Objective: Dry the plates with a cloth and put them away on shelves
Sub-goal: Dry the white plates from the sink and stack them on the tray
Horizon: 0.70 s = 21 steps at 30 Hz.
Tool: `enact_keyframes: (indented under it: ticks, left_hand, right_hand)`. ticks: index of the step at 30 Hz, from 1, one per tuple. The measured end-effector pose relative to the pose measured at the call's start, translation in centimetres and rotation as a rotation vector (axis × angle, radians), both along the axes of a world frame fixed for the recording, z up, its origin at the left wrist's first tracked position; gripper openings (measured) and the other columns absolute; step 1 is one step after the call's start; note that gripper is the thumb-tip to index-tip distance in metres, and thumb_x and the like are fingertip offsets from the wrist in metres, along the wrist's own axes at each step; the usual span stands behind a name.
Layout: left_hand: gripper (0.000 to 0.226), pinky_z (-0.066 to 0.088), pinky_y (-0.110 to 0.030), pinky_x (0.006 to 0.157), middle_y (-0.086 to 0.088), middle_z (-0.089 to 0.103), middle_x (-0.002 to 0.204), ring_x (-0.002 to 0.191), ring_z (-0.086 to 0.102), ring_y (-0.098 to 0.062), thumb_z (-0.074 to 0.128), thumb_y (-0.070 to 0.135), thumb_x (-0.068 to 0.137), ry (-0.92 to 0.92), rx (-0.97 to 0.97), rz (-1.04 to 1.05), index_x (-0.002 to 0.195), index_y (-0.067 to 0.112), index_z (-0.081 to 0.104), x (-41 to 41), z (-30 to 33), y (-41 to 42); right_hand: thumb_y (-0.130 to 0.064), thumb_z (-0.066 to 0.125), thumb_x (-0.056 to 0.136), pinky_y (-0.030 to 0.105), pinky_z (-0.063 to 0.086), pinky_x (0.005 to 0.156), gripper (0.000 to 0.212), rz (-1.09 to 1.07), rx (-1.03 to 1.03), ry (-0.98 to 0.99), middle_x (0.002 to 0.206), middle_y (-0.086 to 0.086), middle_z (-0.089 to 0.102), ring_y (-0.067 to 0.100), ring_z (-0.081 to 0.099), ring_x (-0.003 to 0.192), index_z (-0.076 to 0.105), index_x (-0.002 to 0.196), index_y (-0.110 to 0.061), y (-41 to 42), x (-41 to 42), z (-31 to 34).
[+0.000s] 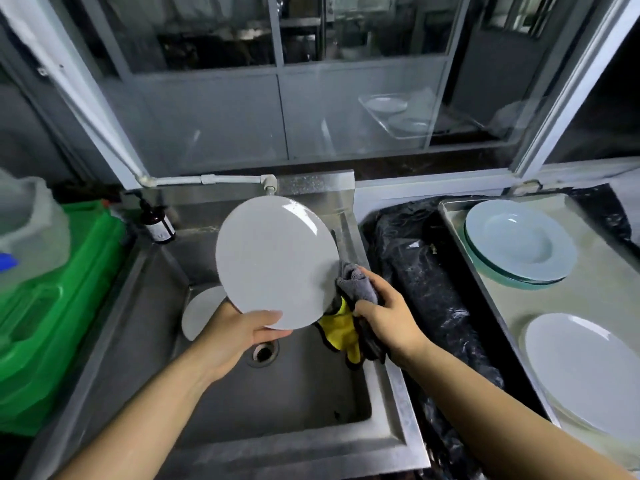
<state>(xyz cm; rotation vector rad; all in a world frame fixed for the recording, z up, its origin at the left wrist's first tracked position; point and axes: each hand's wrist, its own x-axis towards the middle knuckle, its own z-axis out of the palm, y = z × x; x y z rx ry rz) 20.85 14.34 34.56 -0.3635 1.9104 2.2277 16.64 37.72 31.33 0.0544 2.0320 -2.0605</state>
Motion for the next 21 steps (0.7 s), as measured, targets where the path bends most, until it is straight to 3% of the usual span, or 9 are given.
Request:
enact_keyframes:
  ticks: [3, 5, 9, 16, 21]
  left_hand:
    - [0.040, 0.058, -0.049, 0.081, -0.010, 0.073, 0.109, 0.099, 0.070, -0.030, 0.056, -0.019, 0.084, 0.028, 0.039, -0.041, 0.111, 0.009, 0.064, -1.0, 2.2, -1.0]
    - [0.039, 0.059, -0.047, 0.080, -0.013, 0.072, 0.109, 0.101, 0.069, -0.032, 0.065, -0.017, 0.077, 0.045, 0.049, -0.089, 0.110, 0.003, 0.065, -1.6, 3.3, -1.9]
    - [0.057, 0.058, -0.048, 0.081, -0.021, 0.069, 0.113, 0.104, 0.067, -0.038, 0.070, -0.008, 0.061, 0.059, 0.074, -0.169, 0.118, -0.004, 0.060, -2.8, 5.0, -3.5]
    - [0.057, 0.058, -0.044, 0.084, -0.018, 0.071, 0.110, 0.102, 0.068, -0.036, 0.071, -0.007, 0.061, 0.114, 0.011, -0.283, 0.117, 0.001, 0.061, -4.2, 7.4, -5.7]
    - [0.054, 0.059, -0.034, 0.076, -0.013, 0.074, 0.100, 0.092, 0.072, -0.029, 0.073, -0.001, 0.059, 0.166, -0.086, -0.300, 0.111, 0.003, 0.063, -4.9, 8.5, -6.5]
  right_hand:
    - [0.009, 0.052, 0.075, 0.019, 0.050, 0.066, 0.064, -0.031, -0.028, 0.070, 0.110, -0.001, 0.072, 0.010, 0.067, 0.086, 0.060, 0.128, -0.026, -1.2, -0.2, 2.0]
    - [0.016, 0.050, 0.080, 0.018, 0.050, 0.067, 0.064, -0.057, -0.031, 0.104, 0.105, -0.007, 0.073, 0.008, 0.068, 0.086, 0.061, 0.123, -0.030, -1.9, -0.3, 3.2]
    - [0.019, 0.047, 0.080, 0.020, 0.051, 0.069, 0.068, -0.098, -0.012, 0.165, 0.105, -0.008, 0.073, 0.011, 0.068, 0.088, 0.061, 0.124, -0.031, -3.6, -0.4, 4.9]
    - [0.007, 0.052, 0.076, 0.026, 0.052, 0.063, 0.067, -0.157, 0.030, 0.200, 0.098, -0.005, 0.074, 0.014, 0.064, 0.074, 0.058, 0.130, -0.033, -6.1, -0.6, 6.7]
    - [0.014, 0.049, 0.079, 0.025, 0.053, 0.066, 0.069, -0.215, 0.064, 0.228, 0.100, -0.007, 0.074, 0.013, 0.066, 0.076, 0.058, 0.130, -0.033, -7.7, -1.0, 7.3]
